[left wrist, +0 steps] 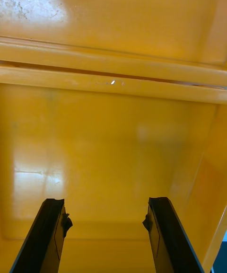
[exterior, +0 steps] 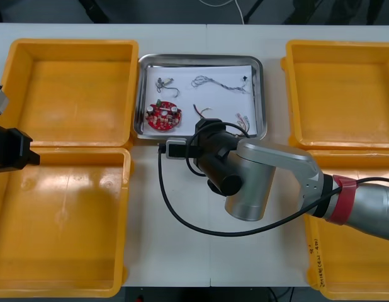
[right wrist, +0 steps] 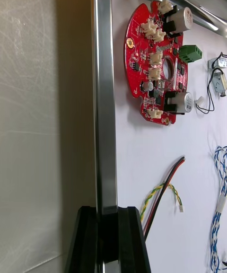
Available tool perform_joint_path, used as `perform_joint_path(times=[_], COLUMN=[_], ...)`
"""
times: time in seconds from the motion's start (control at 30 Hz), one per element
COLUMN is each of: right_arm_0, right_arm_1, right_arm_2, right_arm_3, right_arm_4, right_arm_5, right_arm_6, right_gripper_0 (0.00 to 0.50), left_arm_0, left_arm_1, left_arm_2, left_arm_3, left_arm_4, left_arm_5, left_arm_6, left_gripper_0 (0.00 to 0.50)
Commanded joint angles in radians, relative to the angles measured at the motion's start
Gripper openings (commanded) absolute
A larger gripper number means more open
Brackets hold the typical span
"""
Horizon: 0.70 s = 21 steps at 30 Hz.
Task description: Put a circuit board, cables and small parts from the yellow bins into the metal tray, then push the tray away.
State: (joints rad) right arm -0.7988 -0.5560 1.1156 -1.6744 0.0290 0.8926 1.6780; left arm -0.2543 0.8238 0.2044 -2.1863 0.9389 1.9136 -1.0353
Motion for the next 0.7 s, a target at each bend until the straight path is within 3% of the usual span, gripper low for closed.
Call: perform_joint_path(times=[0.03,0.33,0.7], right_arm_0=[-0.025,-0.037,-0.069], right_arm_1=[-0.039,-0.079,-0.030], right_arm_2=[-0.023,-0.023,-0.042], right_arm_3=[-0.008,0.007,0.119], right_arm_4=[0.006,0.006,0.015], right_arm_5=[-0.012,-0.050,-0.107], right_arm_6=[-0.029,-0.034,-0.044], right_gripper_0=[0.000,0.000,0.000], left_arm_0=[0.010,0.010,0.010], left_arm_1=[0.043,0.043,0.043], left_arm_2=[0.030,0.030,0.030], left_arm_3=[-0.027,-0.027,-0.027], left_arm_4=[0.008,0.008,0.008], left_arm_5=[0.006,0.006,0.006], left_arm_6=[0.034,0.034,0.034], left_gripper_0=[0.500,0.500,0.500])
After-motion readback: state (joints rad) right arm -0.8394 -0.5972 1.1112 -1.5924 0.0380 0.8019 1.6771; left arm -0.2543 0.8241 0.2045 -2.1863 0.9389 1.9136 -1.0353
